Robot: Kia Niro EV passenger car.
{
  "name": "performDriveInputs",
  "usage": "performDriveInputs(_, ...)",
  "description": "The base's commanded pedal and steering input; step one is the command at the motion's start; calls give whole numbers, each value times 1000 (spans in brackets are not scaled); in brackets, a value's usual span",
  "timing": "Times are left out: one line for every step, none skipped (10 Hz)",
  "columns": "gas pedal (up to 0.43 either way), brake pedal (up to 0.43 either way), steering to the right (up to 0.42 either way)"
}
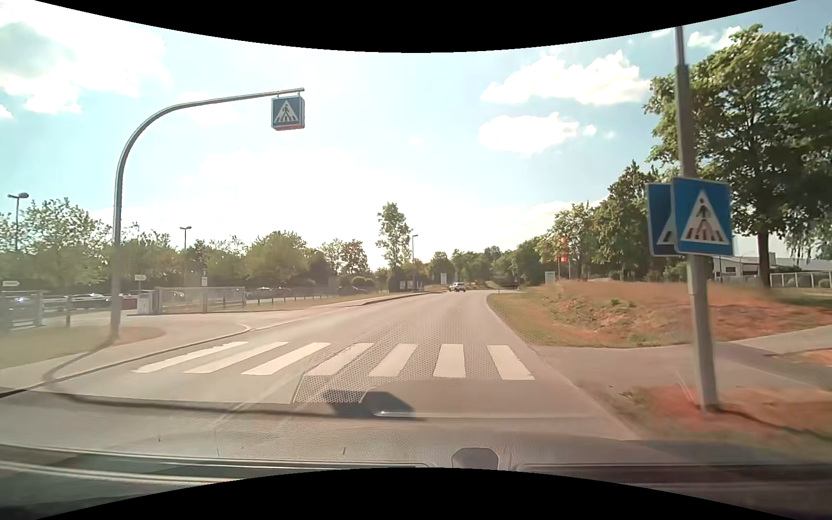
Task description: Follow the waypoints while adhering to traffic rules and regulations
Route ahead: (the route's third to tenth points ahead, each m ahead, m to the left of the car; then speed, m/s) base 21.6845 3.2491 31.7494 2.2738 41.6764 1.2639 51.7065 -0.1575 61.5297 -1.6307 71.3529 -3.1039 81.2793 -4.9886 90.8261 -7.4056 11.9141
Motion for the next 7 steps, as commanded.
performDriveInputs(220,6,19)
performDriveInputs(220,6,18)
performDriveInputs(220,6,16)
performDriveInputs(220,6,14)
performDriveInputs(209,6,13)
performDriveInputs(209,6,12)
performDriveInputs(189,6,11)
